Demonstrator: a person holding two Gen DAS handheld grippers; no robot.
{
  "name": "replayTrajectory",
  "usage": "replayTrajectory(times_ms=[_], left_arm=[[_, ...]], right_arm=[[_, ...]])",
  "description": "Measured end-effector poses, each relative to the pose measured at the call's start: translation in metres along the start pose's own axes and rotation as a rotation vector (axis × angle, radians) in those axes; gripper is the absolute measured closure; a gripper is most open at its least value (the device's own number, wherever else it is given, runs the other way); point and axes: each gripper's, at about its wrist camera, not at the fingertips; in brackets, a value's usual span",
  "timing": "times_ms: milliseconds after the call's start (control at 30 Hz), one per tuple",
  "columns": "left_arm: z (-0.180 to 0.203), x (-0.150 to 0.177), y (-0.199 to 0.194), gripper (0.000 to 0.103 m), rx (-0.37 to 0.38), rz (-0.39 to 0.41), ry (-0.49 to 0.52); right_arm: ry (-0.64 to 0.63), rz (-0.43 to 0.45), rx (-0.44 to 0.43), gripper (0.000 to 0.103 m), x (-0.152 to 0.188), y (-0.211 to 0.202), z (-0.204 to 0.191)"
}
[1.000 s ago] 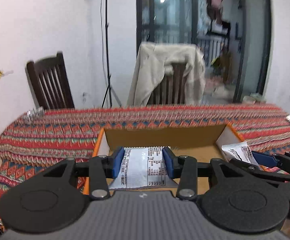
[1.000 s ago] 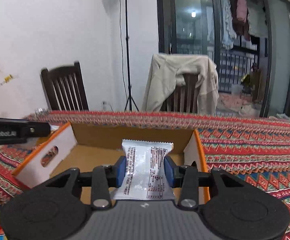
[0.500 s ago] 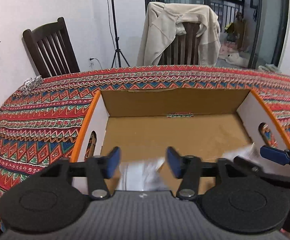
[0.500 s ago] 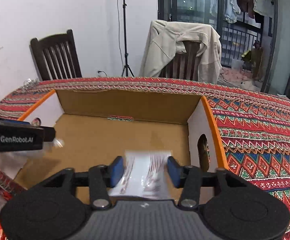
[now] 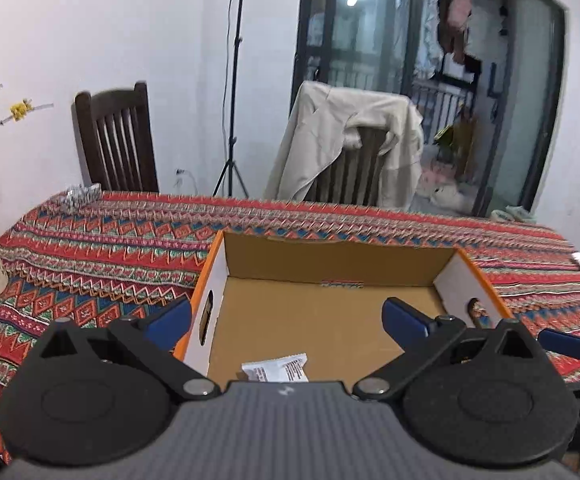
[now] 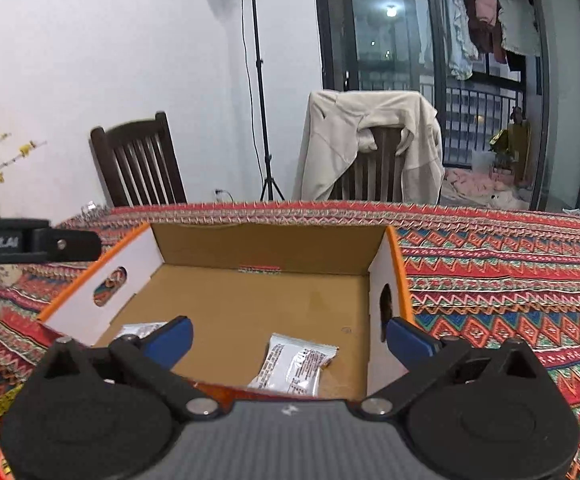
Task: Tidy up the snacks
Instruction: 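Grasp the colourful chip bag with the left gripper while the right grasps a green-white bar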
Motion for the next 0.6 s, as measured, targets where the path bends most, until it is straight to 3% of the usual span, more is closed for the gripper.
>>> replayTrajectory(times_ms=[300, 600], left_arm=[[-0.010, 0.038, -0.078, 0.000, 0.039, 0.157, -0.006], [-0.023, 0.089, -0.121, 0.000, 0.024, 0.211, 0.028]], right_arm=[[-0.002, 0.095, -0.001, 0.000, 0.030, -0.070, 0.014], [-0.004, 0.082, 0.016, 0.000, 0.084, -0.114, 0.028]])
Point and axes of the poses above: each gripper's, at about its wrist camera, not at the fingertips, and y roughly the way its jaws point, z to its right, x to its underside, and after that the axes turned 1 degree about -y, right-handed
